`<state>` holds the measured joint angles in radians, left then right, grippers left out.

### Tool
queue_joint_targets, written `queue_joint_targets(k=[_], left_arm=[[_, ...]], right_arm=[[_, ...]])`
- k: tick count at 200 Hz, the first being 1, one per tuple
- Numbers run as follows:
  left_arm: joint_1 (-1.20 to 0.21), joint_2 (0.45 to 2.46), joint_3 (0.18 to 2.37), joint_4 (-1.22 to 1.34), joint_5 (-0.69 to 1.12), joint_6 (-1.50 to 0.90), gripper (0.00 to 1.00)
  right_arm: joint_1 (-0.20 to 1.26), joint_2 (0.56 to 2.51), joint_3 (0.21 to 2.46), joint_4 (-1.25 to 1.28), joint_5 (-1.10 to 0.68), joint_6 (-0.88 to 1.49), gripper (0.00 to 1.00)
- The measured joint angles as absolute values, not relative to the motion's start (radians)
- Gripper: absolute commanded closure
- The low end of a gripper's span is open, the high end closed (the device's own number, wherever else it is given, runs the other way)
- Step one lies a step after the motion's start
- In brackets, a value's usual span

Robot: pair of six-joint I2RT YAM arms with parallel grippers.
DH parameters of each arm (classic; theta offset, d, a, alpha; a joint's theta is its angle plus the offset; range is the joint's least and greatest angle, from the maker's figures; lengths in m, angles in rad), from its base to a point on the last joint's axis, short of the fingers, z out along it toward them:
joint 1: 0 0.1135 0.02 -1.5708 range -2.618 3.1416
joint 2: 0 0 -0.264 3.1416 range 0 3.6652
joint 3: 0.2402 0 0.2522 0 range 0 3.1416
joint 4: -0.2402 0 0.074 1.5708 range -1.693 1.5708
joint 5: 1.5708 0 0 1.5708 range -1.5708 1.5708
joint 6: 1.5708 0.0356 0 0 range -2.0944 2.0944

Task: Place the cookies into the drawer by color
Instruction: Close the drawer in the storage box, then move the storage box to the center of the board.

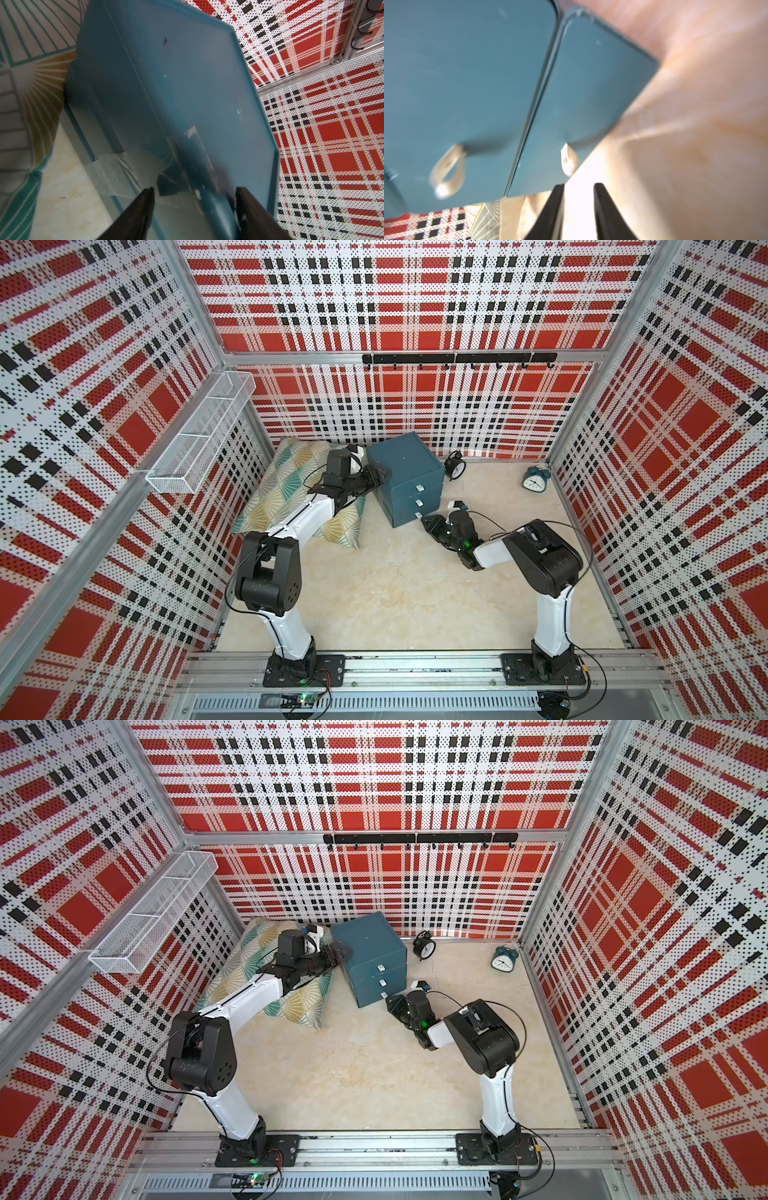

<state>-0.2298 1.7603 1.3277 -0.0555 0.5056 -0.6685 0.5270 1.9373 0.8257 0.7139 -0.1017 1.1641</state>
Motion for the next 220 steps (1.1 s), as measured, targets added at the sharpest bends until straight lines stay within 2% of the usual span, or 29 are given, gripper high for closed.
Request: queue_joint_targets(k=[25,46,79,107,153,178,189,220], left_arm=[[-0.233,1.730,1.299,-0.051,0.516,-0.673,0.00],[-0.238,1.707,1.287,-0.044,0.517,-0.671,0.01],[-0.266,1.673,1.272,-0.014,0.521,-0.669,0.01],[-0.274,1.663,1.266,-0.003,0.521,-0.669,0.01],[-0.270,1.663,1.264,0.010,0.525,-0.669,0.00],[-0.265,1.666,1.264,0.014,0.528,-0.669,0.06],[-0.264,1.670,1.264,0.015,0.529,-0.669,0.10],[-0.258,1.679,1.264,0.015,0.536,-0.668,0.20]], right_arm=[[0.512,1.755,0.832,0.559,-0.058,1.062,0.34],[0.495,1.625,0.891,0.427,-0.020,0.960,0.19],[0.447,1.547,1.046,0.257,-0.028,0.819,0.07],[0.384,1.599,1.224,0.115,-0.097,0.714,0.09],[0.341,1.860,1.602,-0.103,-0.265,0.556,0.18],[0.341,1.999,1.779,-0.217,-0.335,0.498,0.24],[0.341,2.047,1.839,-0.258,-0.367,0.483,0.31],[0.340,2.063,1.826,-0.277,-0.419,0.464,0.39]])
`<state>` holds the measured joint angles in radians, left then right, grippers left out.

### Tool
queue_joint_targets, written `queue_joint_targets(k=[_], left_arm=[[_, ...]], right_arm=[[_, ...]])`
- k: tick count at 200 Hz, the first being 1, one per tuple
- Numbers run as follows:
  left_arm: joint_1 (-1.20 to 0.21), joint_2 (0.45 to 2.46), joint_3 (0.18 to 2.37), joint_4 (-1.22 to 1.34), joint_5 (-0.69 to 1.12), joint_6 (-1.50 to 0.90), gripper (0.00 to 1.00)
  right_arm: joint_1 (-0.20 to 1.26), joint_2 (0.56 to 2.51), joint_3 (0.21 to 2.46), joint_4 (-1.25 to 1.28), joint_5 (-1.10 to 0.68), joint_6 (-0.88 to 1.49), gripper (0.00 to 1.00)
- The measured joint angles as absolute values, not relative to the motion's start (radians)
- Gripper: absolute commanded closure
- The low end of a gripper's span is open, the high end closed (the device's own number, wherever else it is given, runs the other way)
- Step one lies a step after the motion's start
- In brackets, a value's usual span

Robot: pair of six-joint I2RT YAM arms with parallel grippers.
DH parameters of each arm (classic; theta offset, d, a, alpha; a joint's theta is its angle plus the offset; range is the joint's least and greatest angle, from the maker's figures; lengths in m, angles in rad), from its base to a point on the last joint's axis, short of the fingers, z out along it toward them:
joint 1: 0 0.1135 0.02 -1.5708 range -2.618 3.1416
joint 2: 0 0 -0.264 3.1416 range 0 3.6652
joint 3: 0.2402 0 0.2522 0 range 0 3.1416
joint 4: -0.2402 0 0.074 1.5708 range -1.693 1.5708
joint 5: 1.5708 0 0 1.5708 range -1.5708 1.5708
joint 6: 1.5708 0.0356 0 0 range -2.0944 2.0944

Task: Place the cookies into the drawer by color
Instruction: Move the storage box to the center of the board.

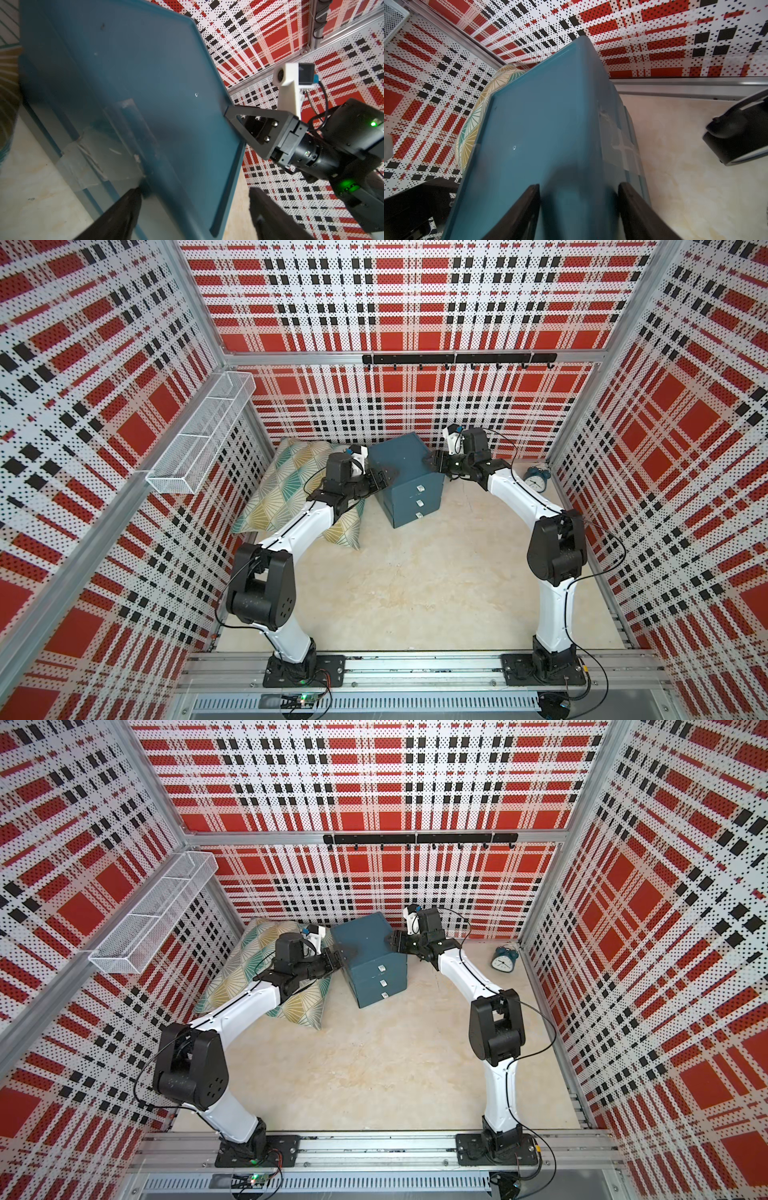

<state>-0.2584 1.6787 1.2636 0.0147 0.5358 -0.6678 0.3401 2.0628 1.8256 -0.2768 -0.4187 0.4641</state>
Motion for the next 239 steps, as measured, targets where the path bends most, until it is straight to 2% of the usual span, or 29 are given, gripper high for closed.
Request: queue_joint_targets(k=[66,134,239], left_arm=[[-0.272,1.679,1.264,0.006,0.506,-0.665,0.24],[-0.377,1.670,1.264,-0.010,0.429,-0.634,0.27],[-0.486,1.655,1.264,-0.052,0.381,-0.596,0.28]], right_arm=[[0.357,1.792,1.448,-0.159,-0.389,0.487,0.40],[0.366,1.513,1.152,-0.139,-0.310,0.494,0.36],[0.366,1.351,1.060,-0.243,-0.175,0.465,0.33]])
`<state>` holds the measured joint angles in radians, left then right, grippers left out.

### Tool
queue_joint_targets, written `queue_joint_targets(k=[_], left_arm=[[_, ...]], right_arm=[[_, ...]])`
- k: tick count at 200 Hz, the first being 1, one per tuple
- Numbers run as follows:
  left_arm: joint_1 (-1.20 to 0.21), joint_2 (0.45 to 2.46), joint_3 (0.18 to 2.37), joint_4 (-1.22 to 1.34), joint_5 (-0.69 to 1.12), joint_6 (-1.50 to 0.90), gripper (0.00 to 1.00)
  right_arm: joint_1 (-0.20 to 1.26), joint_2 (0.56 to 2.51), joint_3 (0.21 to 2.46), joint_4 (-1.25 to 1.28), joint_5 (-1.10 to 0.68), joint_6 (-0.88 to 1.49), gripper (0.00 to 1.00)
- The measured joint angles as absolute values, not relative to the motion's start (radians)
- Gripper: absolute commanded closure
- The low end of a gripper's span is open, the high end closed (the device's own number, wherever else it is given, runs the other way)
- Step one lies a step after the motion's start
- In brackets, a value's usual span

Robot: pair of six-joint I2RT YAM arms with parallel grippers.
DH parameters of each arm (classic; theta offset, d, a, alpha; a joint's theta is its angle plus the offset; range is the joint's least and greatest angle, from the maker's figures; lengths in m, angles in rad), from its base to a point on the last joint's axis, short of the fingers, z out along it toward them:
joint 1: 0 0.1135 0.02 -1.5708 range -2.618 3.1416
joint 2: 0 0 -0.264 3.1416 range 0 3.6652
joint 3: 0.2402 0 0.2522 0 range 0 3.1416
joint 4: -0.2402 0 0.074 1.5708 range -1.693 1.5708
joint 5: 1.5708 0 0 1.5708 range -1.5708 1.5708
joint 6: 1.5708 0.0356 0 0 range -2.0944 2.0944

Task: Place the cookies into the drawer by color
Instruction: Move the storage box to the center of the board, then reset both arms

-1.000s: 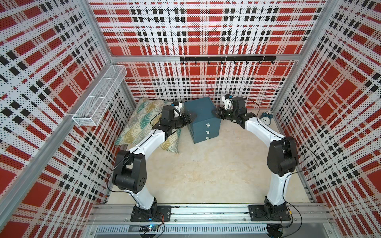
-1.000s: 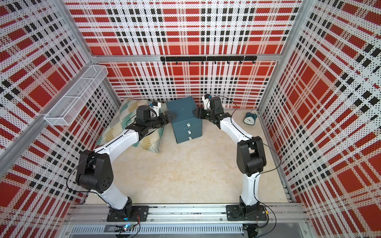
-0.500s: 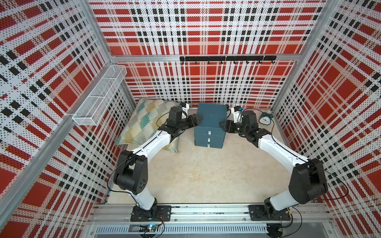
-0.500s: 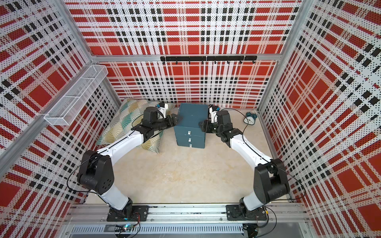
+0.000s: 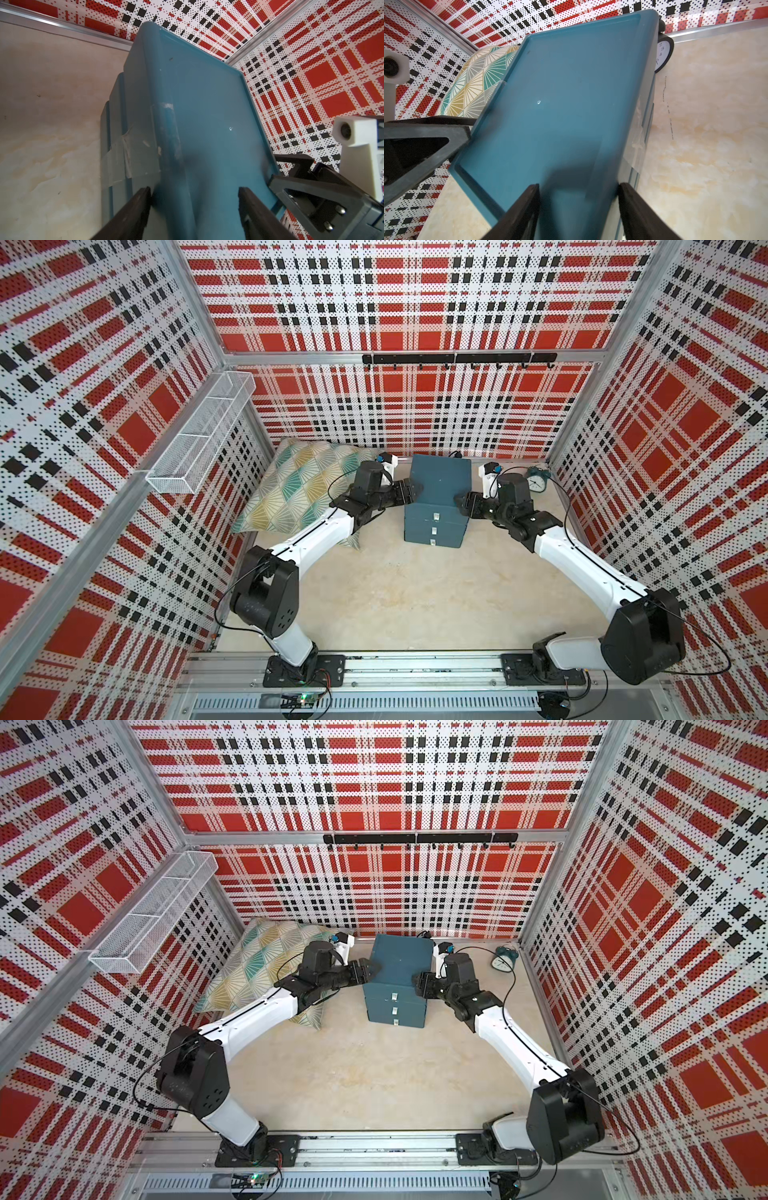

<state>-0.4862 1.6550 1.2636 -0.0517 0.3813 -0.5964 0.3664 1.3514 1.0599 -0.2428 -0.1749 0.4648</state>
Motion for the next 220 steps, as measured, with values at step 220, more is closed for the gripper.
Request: queue_joint_targets(k=[220], left_arm=[[-0.704,1.266,1.209,-0.112,0.068,-0.513,0.01]], right_arm=[[0.324,0.826,0.971,-0.459,-0.133,0.389,0.00]])
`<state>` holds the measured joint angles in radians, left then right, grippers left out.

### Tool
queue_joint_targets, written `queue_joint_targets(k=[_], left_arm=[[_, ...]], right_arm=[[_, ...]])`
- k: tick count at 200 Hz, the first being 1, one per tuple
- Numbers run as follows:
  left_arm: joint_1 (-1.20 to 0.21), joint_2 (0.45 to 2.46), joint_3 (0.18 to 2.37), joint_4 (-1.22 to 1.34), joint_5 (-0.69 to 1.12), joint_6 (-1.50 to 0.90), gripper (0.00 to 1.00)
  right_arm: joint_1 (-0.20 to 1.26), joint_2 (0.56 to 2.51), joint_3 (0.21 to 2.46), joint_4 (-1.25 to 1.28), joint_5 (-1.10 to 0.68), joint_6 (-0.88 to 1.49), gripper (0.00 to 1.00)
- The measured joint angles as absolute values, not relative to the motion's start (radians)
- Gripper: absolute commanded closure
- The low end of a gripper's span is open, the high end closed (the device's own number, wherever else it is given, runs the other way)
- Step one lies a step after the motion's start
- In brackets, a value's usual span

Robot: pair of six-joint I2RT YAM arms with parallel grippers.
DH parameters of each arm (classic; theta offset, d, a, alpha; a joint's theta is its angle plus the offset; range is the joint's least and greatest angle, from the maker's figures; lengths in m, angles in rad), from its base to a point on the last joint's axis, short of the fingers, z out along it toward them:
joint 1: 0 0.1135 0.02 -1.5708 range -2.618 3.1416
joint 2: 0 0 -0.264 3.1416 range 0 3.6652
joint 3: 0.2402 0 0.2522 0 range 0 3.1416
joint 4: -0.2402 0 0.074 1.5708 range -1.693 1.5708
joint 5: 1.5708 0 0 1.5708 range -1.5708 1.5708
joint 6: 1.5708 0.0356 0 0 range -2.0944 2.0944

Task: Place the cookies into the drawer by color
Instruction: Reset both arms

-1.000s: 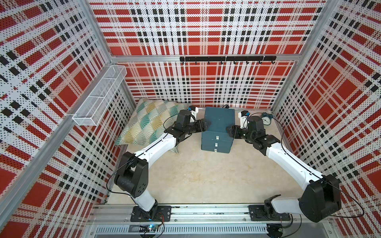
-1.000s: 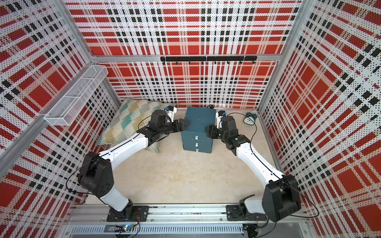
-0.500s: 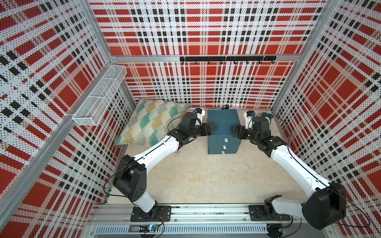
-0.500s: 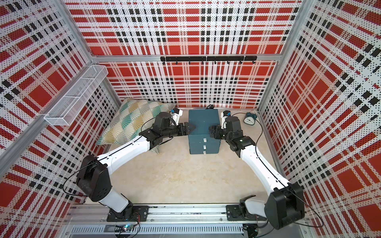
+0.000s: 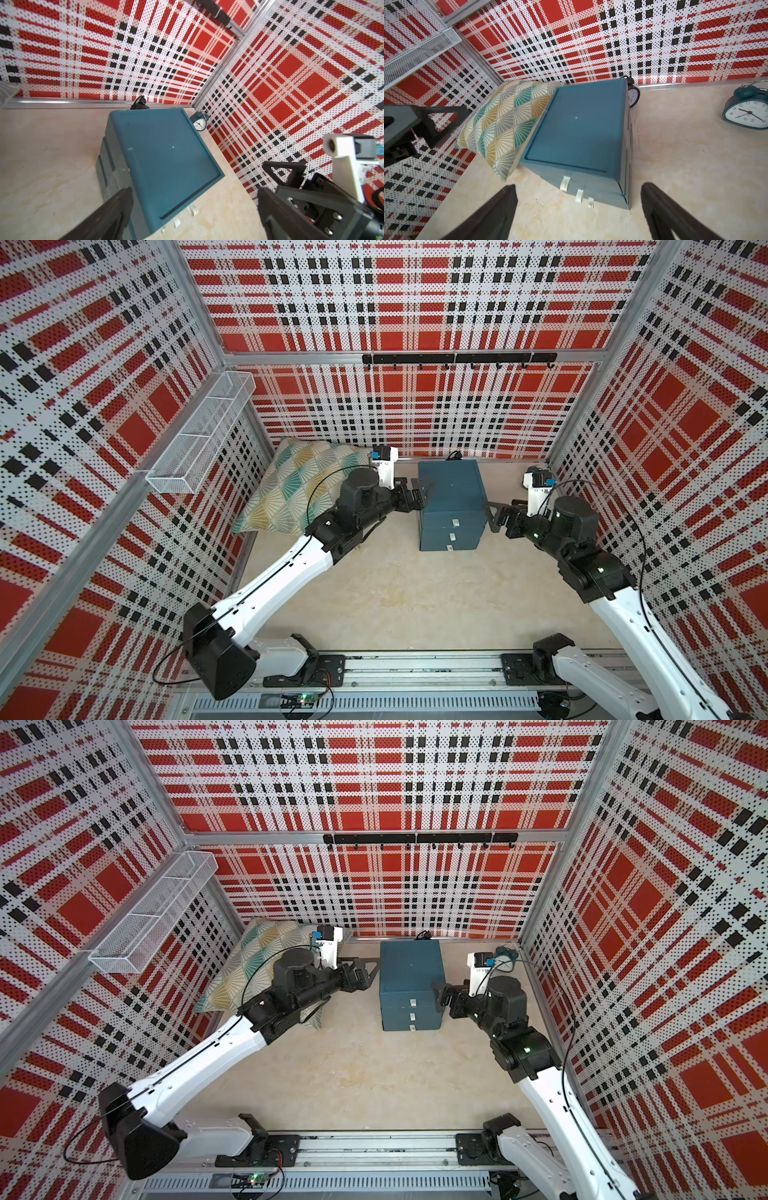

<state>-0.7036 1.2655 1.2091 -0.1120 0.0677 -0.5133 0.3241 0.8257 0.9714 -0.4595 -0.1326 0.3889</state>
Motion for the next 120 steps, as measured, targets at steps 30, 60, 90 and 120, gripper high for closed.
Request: queue_joint_targets(k=[30,60,90,120], left_arm=[[-0.803,1.163,1.115,-0.113,-0.037,-0.510,0.01],[-0.921,1.110,1.019,-0.114,-0.169,-0.513,0.01],[-0.982,1.053,0.905,-0.114,-0.296,-0.532,0.01],[-0.983,0.982,0.767,-0.109,-0.447,-0.546,0.01]], right_arm=[[0.324,0.718,0.893,-0.482,-0.131,0.413,0.00],[0.324,0.619,0.799,-0.494,-0.088,0.450,0.00],[0.324,0.560,0.717,-0.511,-0.036,0.478,0.00],[0.324,0.548,0.626,-0.489,0.021,0.474,0.00]])
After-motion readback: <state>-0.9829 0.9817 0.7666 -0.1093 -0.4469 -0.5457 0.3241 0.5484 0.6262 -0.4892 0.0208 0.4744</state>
